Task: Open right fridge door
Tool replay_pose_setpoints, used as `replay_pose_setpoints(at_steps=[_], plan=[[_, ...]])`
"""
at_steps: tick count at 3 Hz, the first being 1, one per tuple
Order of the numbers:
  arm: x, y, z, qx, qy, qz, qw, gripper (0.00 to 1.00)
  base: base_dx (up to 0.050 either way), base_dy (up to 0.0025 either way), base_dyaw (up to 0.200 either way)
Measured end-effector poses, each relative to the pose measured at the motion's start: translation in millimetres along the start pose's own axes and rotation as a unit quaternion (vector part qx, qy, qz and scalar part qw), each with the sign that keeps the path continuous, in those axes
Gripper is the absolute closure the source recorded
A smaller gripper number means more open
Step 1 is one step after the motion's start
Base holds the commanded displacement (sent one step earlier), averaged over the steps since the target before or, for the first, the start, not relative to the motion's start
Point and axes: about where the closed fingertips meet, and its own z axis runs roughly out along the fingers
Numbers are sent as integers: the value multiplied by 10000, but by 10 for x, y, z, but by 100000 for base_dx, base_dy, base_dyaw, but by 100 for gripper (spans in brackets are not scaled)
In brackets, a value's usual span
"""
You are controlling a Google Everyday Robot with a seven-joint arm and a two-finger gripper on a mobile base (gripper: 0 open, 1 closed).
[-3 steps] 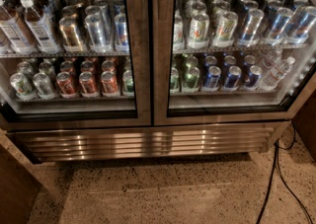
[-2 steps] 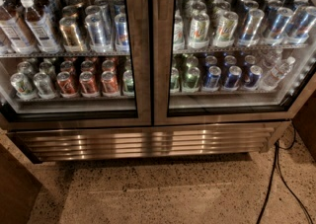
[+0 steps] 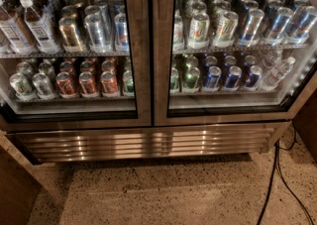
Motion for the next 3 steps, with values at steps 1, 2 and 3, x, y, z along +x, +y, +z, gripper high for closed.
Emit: replay_pose_setpoints(at_steps=[1, 2, 3], plan=[[-20, -8, -14, 59, 19, -114, 9999, 100, 0, 0, 0], [-4, -13, -24, 68, -9, -120, 9999, 100, 0, 0, 0], [19, -27, -39, 71, -58, -134, 9999, 100, 0, 0, 0]])
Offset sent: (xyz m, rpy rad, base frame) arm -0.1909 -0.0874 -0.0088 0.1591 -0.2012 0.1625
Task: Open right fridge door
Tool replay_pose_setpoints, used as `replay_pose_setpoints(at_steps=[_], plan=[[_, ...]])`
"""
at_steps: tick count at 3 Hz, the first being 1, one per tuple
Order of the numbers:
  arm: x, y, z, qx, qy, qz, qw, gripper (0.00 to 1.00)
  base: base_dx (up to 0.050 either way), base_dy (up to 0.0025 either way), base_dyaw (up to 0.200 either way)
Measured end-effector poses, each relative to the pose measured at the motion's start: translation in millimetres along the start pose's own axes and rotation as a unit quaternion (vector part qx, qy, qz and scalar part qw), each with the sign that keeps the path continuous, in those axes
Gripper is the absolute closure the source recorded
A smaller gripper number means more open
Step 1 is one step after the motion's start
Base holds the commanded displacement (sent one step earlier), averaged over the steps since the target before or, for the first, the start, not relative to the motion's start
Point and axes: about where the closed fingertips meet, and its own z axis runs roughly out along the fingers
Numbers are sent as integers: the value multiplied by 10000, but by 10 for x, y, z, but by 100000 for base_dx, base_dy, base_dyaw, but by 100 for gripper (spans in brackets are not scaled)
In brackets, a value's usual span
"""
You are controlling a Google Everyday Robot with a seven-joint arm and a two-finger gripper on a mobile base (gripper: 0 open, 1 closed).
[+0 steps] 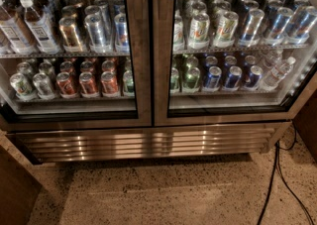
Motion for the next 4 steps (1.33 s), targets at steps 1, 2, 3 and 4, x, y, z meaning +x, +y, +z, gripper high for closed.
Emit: replay_pose_setpoints(at_steps=[1, 2, 3, 4], plan=[[0, 0, 0, 1, 1, 0, 10000, 100, 0, 0, 0], [46, -22, 34, 138, 174, -51, 9997, 100, 0, 0, 0], [-31, -70, -2, 293, 166, -134, 9993, 100, 0, 0, 0], [-31, -70, -2, 293, 166, -133, 9993, 100, 0, 0, 0]])
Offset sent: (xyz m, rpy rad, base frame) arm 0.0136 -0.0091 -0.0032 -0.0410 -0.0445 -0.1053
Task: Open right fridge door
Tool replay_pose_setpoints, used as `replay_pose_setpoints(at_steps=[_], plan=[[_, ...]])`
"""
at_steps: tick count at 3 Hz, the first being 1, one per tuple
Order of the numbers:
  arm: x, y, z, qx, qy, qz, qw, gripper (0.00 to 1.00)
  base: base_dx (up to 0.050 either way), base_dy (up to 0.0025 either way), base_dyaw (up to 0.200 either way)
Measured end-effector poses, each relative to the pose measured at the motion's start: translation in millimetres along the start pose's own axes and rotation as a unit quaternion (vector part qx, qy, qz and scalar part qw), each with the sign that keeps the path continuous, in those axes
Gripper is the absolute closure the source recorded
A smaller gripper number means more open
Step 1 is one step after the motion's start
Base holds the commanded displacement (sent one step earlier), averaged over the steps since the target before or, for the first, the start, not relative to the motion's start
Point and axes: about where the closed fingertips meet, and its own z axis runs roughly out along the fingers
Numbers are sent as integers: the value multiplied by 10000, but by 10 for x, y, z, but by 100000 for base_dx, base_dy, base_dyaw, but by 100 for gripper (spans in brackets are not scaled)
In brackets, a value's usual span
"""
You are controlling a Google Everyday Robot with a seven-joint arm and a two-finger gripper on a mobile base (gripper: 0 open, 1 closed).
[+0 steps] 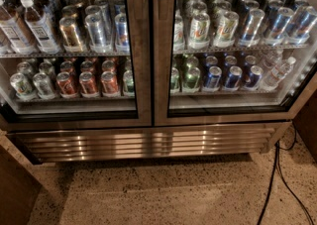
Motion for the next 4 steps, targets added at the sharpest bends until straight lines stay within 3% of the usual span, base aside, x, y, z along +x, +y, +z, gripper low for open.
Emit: replay_pose_setpoints(at_steps=[1, 2, 4], plan=[[14, 3, 50, 239, 200, 154, 9994, 100, 0, 0, 0], [20, 46, 17, 639, 223, 469, 9966, 100, 0, 0, 0], [28, 37, -25, 626, 244, 461, 9967, 100, 0, 0, 0]])
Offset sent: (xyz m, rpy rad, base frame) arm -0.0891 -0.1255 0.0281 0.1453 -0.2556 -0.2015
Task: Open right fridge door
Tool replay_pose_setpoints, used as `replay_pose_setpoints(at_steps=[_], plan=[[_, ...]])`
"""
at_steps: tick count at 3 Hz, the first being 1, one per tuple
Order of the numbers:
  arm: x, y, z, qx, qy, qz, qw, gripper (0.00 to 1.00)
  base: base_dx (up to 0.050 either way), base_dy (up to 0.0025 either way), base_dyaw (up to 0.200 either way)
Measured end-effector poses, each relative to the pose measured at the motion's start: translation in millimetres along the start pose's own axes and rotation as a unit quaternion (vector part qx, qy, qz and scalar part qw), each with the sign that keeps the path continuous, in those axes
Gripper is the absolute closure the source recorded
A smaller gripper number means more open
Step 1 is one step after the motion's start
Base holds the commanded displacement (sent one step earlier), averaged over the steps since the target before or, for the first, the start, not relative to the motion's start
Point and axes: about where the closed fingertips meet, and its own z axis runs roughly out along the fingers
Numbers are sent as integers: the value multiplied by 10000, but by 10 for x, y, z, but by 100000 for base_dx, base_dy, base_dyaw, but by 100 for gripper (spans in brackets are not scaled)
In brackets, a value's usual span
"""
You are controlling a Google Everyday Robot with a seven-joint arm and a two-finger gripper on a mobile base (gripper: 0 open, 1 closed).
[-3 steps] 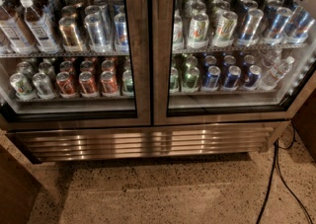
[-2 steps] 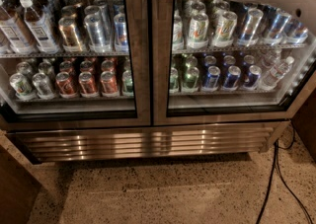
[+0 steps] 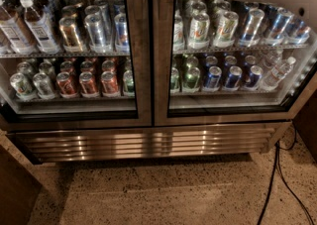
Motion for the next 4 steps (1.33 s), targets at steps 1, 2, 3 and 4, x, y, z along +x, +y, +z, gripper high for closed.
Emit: replay_pose_setpoints(at_steps=[1, 2, 3, 4], plan=[[0, -1, -1, 0, 0, -1, 10000, 100, 0, 0, 0], [17, -11, -4, -10, 24, -43, 10000, 100, 0, 0, 0], [20, -21, -17, -18, 34, -41, 10000, 100, 0, 0, 0], [13, -25, -22, -20, 37, -42, 10000, 100, 0, 0, 0]])
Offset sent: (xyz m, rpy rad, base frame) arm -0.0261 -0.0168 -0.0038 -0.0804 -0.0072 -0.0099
